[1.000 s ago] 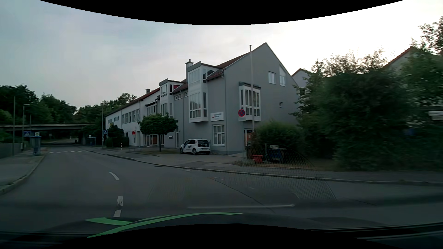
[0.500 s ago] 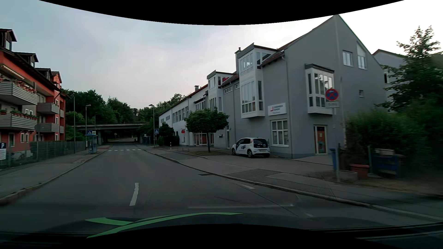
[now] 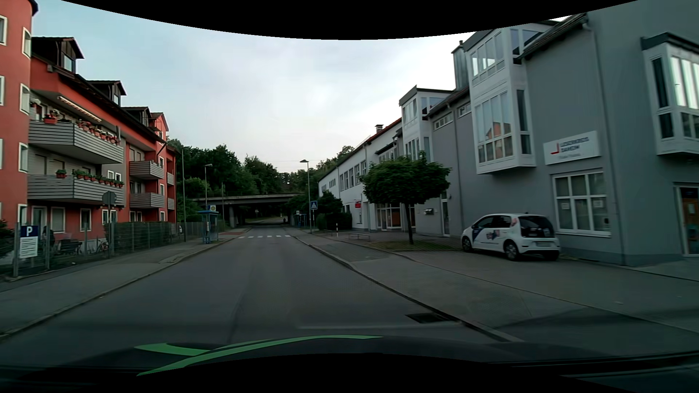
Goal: Follow the waypoints while adhering to traffic rules and regulations
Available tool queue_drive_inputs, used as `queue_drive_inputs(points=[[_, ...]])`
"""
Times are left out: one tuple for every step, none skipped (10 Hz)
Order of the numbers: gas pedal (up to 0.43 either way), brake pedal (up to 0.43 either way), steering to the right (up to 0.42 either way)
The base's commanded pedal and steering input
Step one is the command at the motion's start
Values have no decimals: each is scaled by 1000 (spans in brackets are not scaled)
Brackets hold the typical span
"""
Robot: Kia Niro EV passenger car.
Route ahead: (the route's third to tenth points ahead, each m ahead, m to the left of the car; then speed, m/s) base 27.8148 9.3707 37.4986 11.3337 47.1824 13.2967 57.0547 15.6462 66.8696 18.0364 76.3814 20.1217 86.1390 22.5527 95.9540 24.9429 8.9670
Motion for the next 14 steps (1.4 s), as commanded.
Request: queue_drive_inputs(points=[[228, 0, -162], [228, 0, -144], [228, 0, -127], [228, 0, -109], [228, 0, -91], [228, 0, -78], [228, 0, -64], [228, 0, -49], [228, 0, -34], [228, 0, -21], [228, 0, -14], [228, 0, -11], [228, 0, -11], [228, 0, -11]])
